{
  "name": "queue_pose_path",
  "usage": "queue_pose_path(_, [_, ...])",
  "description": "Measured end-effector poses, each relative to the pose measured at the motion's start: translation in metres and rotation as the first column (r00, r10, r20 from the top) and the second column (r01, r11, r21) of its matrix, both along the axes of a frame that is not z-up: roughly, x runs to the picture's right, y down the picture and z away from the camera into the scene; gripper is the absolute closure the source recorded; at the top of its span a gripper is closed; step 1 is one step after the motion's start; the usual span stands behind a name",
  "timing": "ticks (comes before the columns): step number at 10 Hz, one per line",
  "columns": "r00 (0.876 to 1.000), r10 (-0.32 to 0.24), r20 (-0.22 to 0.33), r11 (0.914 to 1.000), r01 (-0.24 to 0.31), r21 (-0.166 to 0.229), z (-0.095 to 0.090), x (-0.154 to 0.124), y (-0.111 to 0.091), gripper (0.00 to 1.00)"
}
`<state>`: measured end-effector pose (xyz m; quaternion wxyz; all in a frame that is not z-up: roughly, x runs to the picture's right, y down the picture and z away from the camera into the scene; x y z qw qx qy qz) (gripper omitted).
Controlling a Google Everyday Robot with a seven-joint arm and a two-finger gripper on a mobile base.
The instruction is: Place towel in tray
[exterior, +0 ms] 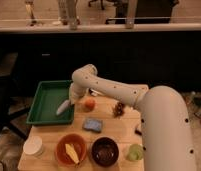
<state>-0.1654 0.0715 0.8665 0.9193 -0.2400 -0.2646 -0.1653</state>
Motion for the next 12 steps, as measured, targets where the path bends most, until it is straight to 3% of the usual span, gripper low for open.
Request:
queue_pose_path(4, [1.000,0.006,0.013,0.9998,-0.006,-0.017,0.008,-0.017,0.005,1.00])
queue_pose_path(12, [1.000,0.011,0.012,0.9997,-0.011,-0.020,0.008,-0.016,0.005,1.00])
